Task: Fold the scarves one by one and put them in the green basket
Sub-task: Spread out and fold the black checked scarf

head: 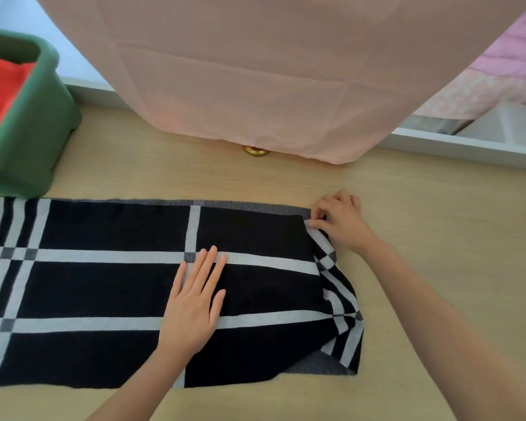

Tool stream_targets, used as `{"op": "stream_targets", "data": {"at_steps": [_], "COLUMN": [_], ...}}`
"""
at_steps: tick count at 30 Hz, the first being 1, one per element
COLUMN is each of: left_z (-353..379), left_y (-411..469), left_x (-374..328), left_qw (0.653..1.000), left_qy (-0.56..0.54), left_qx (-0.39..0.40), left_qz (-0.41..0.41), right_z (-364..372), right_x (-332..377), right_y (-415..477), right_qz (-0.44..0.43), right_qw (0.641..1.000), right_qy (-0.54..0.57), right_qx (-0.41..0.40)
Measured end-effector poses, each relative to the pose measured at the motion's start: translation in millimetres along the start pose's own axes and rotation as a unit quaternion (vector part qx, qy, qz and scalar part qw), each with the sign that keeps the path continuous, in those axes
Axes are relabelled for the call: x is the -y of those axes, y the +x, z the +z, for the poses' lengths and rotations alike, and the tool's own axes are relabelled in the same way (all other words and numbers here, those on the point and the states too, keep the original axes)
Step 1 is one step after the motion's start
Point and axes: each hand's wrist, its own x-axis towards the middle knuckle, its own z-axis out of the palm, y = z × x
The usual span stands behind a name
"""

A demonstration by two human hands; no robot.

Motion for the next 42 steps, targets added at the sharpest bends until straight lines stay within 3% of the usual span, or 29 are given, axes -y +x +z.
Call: {"op": "stream_targets", "data": {"at_steps": [3, 5, 7, 13, 19, 23, 26, 29, 33, 36, 42], "left_z": [-1.5, -2.2, -2.4, -2.5, -2.6, -2.7, -2.6, -2.9, -2.7, -3.1, -3.2], "left_y": [0.5, 0.6, 0.2, 0.6, 0.4, 1.0, 0.7, 0.7, 0.9, 1.0, 1.7], "left_x": [-1.4, -2.0, -2.0, -2.5, -2.8, -2.5, -2.6, -2.4, -3.0, -2.6, -3.2], "left_qw": [1.0, 1.0, 1.0, 1.0, 1.0, 1.0, 1.0, 1.0, 1.0, 1.0, 1.0], "left_qy": [-0.004, -0.006, -0.008, -0.008, -0.002, 0.0, 0.002, 0.005, 0.004, 0.004, 0.008], "left_qx": [0.001, -0.001, -0.001, -0.002, 0.002, 0.004, 0.004, 0.003, 0.003, 0.002, 0.001], "left_qz": [0.001, 0.002, 0.003, 0.006, 0.004, 0.004, 0.004, 0.003, 0.003, 0.004, 0.005], "right_z": [-13.8, -17.1, -12.0, -1.0, 10.4, 12.7, 1.0, -8.0, -11.8, 1.8, 19.5], "right_x": [-8.7, -21.6, -29.1, -12.5, -4.4, -6.1, -10.3, -15.9, -18.3, -15.1, -16.6], "right_y": [5.9, 9.3, 8.8, -13.1, -0.6, 3.1, -4.2, -10.2, -17.0, -23.3, -21.9], "right_qz": [0.106, 0.176, 0.213, 0.129, 0.046, 0.059, 0.141, 0.207, 0.156, 0.078, 0.107], "right_qw": [0.985, 0.967, 0.961, 0.966, 0.993, 0.986, 0.96, 0.947, 0.955, 0.981, 0.974], "right_qy": [0.094, 0.107, 0.086, 0.154, 0.039, 0.02, 0.086, 0.097, 0.112, 0.032, 0.014], "right_qx": [-0.095, -0.149, -0.154, -0.163, -0.102, -0.155, -0.224, -0.227, -0.226, -0.175, -0.197]}}
